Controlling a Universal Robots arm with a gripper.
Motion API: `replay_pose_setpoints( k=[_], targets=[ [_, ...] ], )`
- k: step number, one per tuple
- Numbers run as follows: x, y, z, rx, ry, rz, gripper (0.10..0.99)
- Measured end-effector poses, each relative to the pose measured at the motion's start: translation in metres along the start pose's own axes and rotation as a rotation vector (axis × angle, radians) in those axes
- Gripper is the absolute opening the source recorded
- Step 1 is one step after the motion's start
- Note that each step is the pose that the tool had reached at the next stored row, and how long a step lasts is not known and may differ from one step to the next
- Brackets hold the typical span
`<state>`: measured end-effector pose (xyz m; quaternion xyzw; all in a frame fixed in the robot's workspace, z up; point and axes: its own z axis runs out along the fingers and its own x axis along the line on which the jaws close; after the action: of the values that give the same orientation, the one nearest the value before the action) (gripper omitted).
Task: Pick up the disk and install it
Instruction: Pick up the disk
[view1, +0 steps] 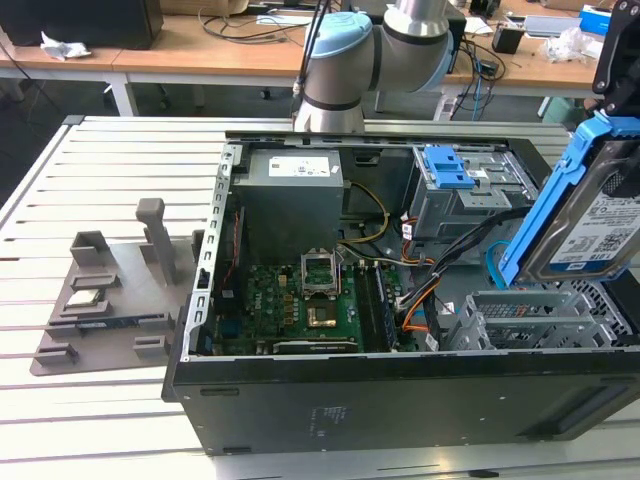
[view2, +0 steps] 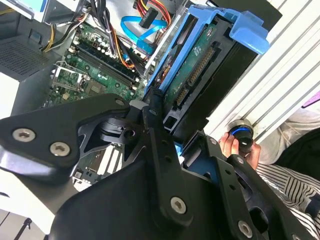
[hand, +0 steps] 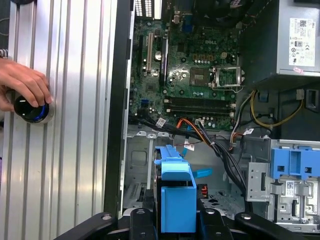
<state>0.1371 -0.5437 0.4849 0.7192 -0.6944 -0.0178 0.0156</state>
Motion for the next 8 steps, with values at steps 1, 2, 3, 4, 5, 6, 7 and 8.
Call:
replay_pose_setpoints(
  k=[1, 2, 3, 4, 5, 6, 7, 8],
  targets=[
    [-0.0001, 0.0009, 0.0001, 0.0, 0.0001, 0.0, 0.365],
    [-0.0001, 0.0013, 0.0002, 0.0, 0.0, 0.0, 0.365],
    [-0.0001, 0.0019, 0.0002, 0.0, 0.0, 0.0, 0.365],
    [-0.0002, 0.003, 0.0004, 0.0, 0.0, 0.0, 0.365],
    [-0.0002, 0.0044, 0.0006, 0.0, -0.0001, 0.0, 0.365],
    [-0.0002, 0.0049, 0.0007, 0.0, 0.0, 0.0, 0.365],
    [-0.0002, 0.0063, 0.001, 0.0, -0.0001, 0.0, 0.365],
    [-0.0003, 0.0074, 0.0013, 0.0, 0.0, 0.0, 0.365]
  ],
)
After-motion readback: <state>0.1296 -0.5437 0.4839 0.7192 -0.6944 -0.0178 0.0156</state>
